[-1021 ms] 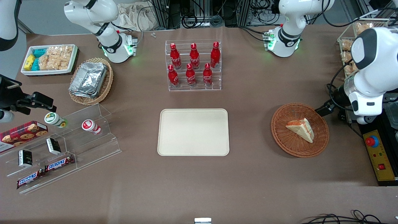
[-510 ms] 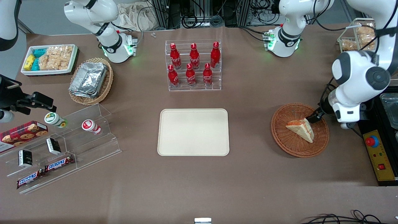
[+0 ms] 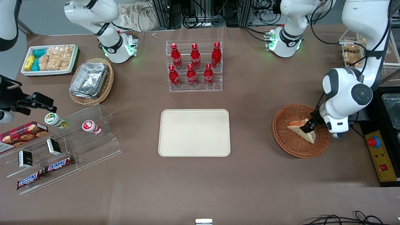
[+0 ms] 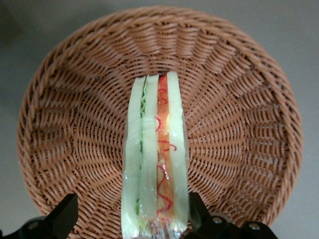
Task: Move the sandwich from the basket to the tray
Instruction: 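Lower the left gripper and grasp the wrapped sandwich upright, then lift the sandwich and carry it over the cream tray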
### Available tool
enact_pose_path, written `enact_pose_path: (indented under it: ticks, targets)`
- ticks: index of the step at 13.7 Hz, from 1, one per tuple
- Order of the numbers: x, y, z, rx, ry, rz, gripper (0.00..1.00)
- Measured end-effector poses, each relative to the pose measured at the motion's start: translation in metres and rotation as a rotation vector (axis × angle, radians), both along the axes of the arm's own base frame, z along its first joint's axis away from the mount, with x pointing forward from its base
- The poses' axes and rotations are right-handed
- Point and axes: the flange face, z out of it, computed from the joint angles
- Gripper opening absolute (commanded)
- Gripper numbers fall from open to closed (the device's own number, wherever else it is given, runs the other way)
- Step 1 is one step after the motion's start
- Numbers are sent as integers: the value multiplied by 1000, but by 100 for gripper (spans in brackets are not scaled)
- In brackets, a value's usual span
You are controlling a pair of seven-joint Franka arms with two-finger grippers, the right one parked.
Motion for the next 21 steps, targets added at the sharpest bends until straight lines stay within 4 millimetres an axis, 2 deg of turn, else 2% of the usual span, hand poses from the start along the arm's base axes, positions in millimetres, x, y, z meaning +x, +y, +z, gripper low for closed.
enact_pose_path:
  ticks: [1,2,3,4,8,10,11,13,16,17,19,21]
  targets:
    - [0,0,-7,-2,4,0,93]
    - [0,0,-13,-3,9,0,64]
    - [0,0,-18,-4,14,0,27]
    - [0,0,-22,-5,15,-1,3]
    - [4,-1,-20,-4,2,-2,0]
    - [11,-1,-3,1,-26,-14,0]
    - [16,-2,13,5,-23,-40,0]
    - [23,-11,63,6,43,-142,0]
    - [27,-51,150,-14,155,-378,0]
    - [27,-65,173,-21,172,-444,0]
    - [26,-94,203,-39,174,-601,0]
    - [22,-136,219,-55,141,-763,0]
